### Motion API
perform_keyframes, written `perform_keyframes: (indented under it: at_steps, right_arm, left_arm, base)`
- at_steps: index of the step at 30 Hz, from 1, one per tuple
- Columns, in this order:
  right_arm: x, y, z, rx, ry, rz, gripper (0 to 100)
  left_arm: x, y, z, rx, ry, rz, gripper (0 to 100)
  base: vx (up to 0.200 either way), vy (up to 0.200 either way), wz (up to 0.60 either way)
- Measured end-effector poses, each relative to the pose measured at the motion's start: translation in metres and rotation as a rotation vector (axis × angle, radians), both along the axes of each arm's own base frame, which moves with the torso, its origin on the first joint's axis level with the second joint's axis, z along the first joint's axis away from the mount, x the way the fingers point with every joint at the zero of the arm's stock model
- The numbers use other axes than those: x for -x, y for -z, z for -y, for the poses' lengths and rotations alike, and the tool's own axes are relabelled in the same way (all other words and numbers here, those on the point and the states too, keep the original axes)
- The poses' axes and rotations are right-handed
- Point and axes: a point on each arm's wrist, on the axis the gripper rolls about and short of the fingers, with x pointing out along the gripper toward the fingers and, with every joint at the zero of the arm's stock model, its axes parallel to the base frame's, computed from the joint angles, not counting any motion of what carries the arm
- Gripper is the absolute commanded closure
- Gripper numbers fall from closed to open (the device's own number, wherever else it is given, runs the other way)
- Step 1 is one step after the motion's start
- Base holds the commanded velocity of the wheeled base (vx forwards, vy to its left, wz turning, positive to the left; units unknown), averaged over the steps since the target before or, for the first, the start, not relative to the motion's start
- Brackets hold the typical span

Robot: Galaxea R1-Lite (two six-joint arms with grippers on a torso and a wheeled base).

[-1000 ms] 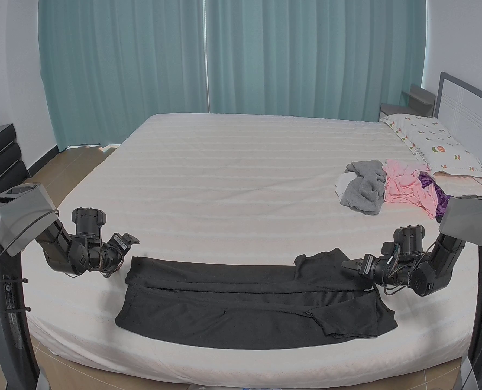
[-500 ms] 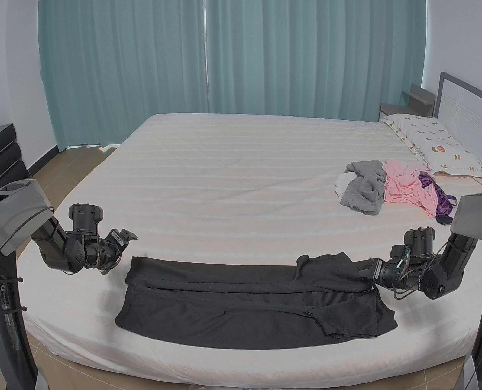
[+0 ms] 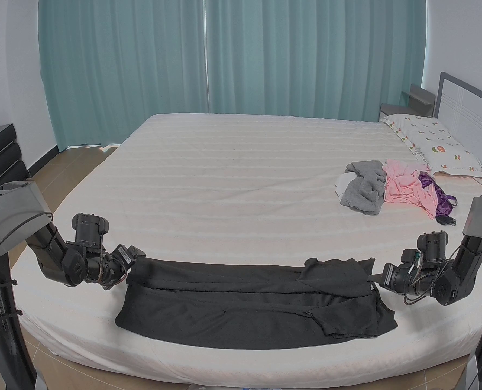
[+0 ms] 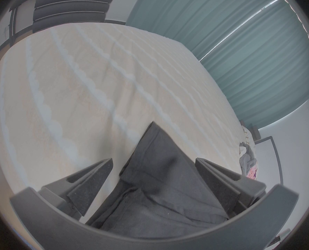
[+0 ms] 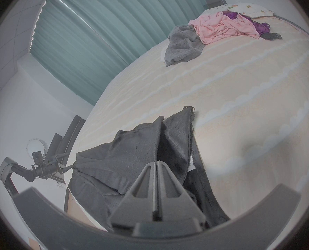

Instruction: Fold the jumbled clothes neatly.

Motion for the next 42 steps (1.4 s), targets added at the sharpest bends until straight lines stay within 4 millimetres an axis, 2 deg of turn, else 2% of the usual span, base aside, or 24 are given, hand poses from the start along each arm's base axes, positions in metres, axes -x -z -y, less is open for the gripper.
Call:
perform_keyframes:
  at_steps: [5,14,15,19,20,31,37,42]
  right_arm:
    - [0.009,0.002,-0.001,0.001,-0.006,-0.011,100]
    - [0.017,0.004,-0.002,-0.003,-0.005,-0.030,100]
    - [0.017,0.005,-0.002,-0.003,-0.005,-0.033,100]
    - [0.017,0.006,-0.002,-0.003,-0.002,-0.039,100]
    - [0.017,0.006,-0.002,-0.003,0.000,-0.039,0]
    - [0.015,0.005,-0.001,-0.033,0.079,-0.054,0]
    - [0.016,-0.002,-0.006,-0.040,0.174,-0.063,0]
    - [0.020,-0.011,-0.020,-0.020,0.273,-0.076,0]
  left_arm:
    - [0.010,0.004,0.004,-0.008,0.011,-0.028,0]
    - [0.007,0.004,0.006,-0.011,0.010,-0.020,0]
    - [0.007,0.004,0.006,-0.012,0.010,-0.020,100]
    - [0.007,0.007,0.007,-0.012,0.012,-0.027,100]
    - [0.007,0.007,0.008,-0.012,0.014,-0.031,100]
    - [0.006,0.015,0.010,-0.046,-0.006,-0.047,100]
    - [0.008,0.008,0.009,-0.048,-0.010,-0.031,100]
    - [0.010,-0.006,0.007,-0.053,-0.016,0.004,100]
  base:
    - [0.000,0.000,0.00]
    - [0.000,0.000,0.00]
    - [0.000,0.000,0.00]
    - [0.000,0.000,0.00]
    - [0.000,0.000,0.00]
    - [0.000,0.000,0.00]
    - [0.000,0.000,0.00]
    - [0.000,0.000,0.00]
